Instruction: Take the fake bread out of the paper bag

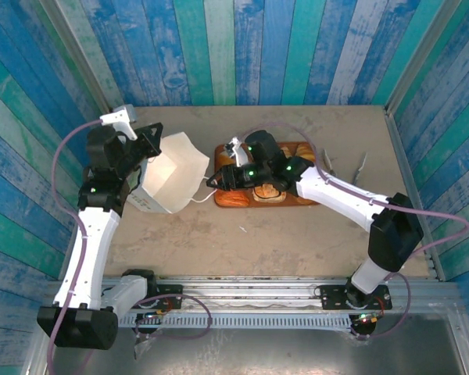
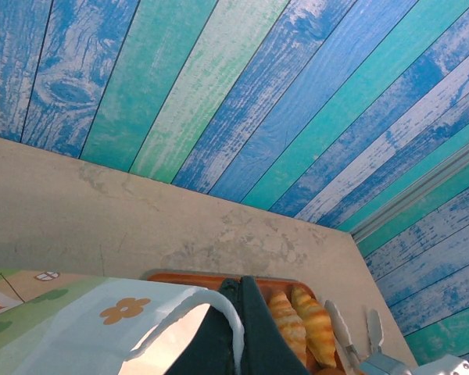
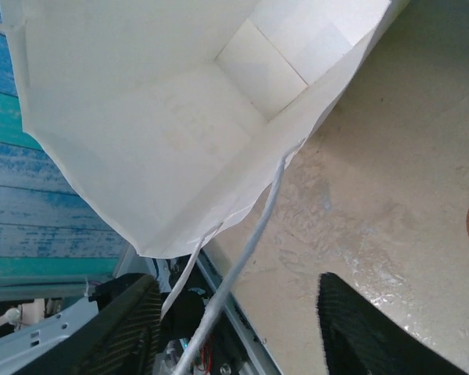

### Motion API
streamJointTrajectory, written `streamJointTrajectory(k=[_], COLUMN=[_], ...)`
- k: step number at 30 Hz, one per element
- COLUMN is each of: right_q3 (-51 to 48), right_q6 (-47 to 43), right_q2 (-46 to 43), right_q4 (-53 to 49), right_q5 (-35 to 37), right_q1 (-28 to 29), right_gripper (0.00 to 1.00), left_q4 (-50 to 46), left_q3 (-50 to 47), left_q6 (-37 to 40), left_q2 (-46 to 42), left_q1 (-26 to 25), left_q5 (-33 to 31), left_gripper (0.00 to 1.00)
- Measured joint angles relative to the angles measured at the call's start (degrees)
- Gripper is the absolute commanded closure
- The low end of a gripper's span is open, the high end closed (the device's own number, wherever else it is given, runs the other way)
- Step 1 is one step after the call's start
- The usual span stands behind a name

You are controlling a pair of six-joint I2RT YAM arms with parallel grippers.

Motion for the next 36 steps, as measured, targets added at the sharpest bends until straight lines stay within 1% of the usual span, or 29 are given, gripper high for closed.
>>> streamJointTrajectory(k=[7,11,14,16,19,25,29,36], right_q3=[0.94,1.66,2.03,2.25,2.49,4.55,9.77,19.37], right_q6=[-0.76,-1.6,-2.12,-2.47,-2.86,-4.07,-5.64,-8.37], right_q2=[0.02,0.02,0.02,0.02,0.02,0.04,0.7,4.09], right_q4=[-0.46,-1.09,-1.99,-2.32,-2.58,-4.48,-5.75,-7.54], right_q5=[-0.04,-0.09,-0.26,-0.39,-0.5,-0.5,-0.5,-0.44], right_q1=[0.66,0.66,0.66,0.66,0.66,0.66,0.66,0.04], right_gripper=[0.71,0.76,0.82,0.87,0.9,0.9,0.9,0.9], left_q4=[0.04,0.17,0.37,0.42,0.42,0.61,-0.55,-2.32], left_q3=[0.0,0.0,0.0,0.0,0.0,0.0,0.94,7.28], left_q6=[-0.02,-0.02,-0.07,-0.22,-0.35,-0.48,0.09,3.52], left_q2=[0.0,0.0,0.0,-0.02,-0.02,-0.02,0.55,6.03], left_q1=[0.0,0.0,0.0,0.0,0.0,0.0,0.0,0.0], left_q5=[0.09,0.09,0.09,0.09,0.09,0.04,-0.55,-4.09], left_gripper=[1.0,1.0,1.0,1.0,1.0,1.0,1.0,1.0])
